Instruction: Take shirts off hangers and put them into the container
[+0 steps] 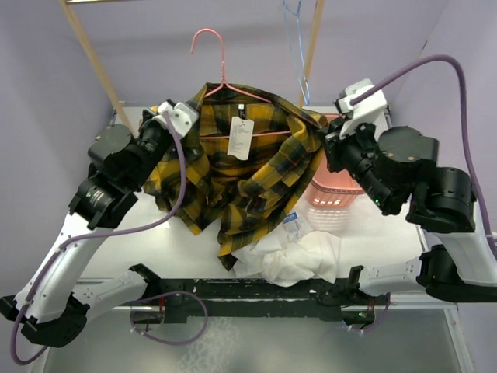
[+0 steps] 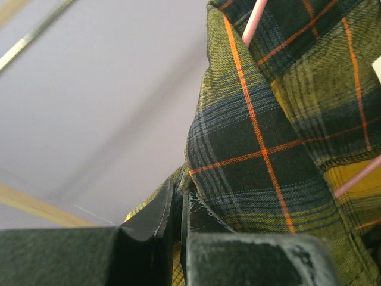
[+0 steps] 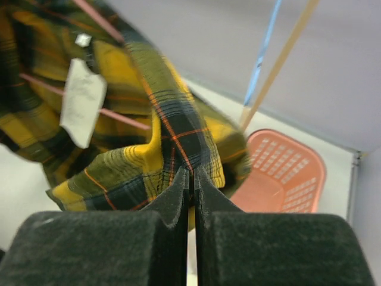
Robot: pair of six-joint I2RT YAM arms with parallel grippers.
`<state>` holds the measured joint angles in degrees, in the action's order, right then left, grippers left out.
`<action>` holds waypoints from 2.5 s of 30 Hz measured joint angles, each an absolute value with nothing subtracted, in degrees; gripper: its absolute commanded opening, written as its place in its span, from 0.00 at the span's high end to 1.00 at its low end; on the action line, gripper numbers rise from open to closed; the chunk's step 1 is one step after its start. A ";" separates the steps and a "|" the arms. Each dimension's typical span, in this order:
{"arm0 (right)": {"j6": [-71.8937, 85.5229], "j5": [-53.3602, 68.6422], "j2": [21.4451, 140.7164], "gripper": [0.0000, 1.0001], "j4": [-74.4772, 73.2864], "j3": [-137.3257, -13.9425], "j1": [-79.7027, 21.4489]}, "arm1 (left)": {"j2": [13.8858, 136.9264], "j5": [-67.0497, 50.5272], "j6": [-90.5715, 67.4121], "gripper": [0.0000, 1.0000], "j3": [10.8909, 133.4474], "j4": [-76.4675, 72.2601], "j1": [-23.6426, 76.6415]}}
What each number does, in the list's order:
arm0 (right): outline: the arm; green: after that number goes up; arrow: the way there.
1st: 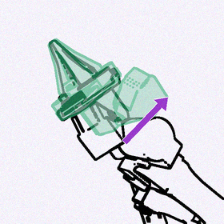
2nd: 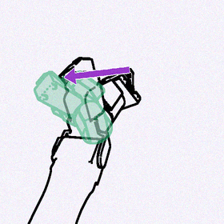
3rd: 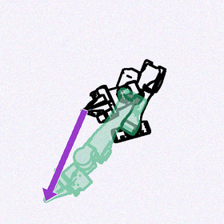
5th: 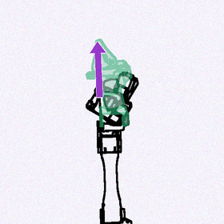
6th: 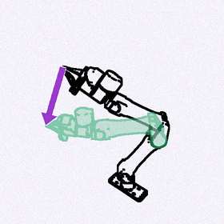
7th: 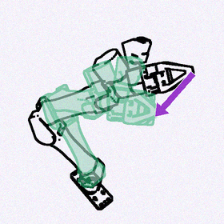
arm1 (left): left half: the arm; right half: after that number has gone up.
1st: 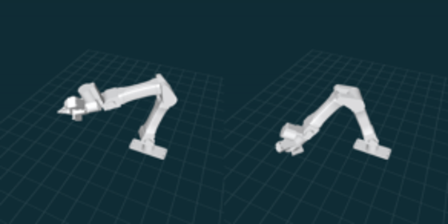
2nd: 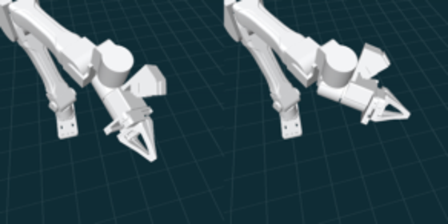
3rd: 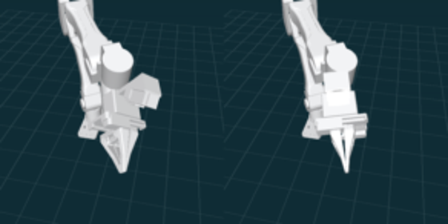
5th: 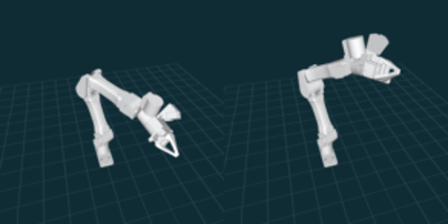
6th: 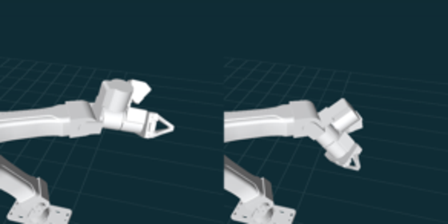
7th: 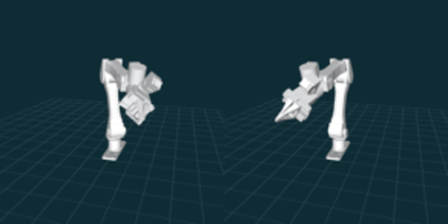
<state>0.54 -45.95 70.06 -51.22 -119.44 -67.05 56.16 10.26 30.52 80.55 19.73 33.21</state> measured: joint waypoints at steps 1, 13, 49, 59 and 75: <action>1.61 -45.06 69.95 1.00 -51.33 -118.32 -67.05 | 56.90 10.22 29.95 1.00 80.34 20.10 33.04; 11.73 -33.26 67.05 0.06 -51.62 -103.79 -66.74 | 56.21 12.19 27.11 1.00 63.83 16.88 32.73; 13.23 -61.28 71.48 1.00 -34.39 -79.29 -66.72 | 46.09 12.78 24.49 1.00 70.04 25.17 32.67; 10.68 -53.65 54.43 1.00 -42.44 -98.83 -66.74 | 38.76 11.62 22.04 1.00 69.43 30.98 32.73; 9.45 -43.81 52.45 1.00 -46.57 -101.41 -67.05 | 28.51 -1.54 20.78 1.00 68.49 39.18 32.64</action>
<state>9.45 -43.81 52.45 -46.57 -101.41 -67.05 28.51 -1.54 20.78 68.49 39.18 32.64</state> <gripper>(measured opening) 0.005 0.047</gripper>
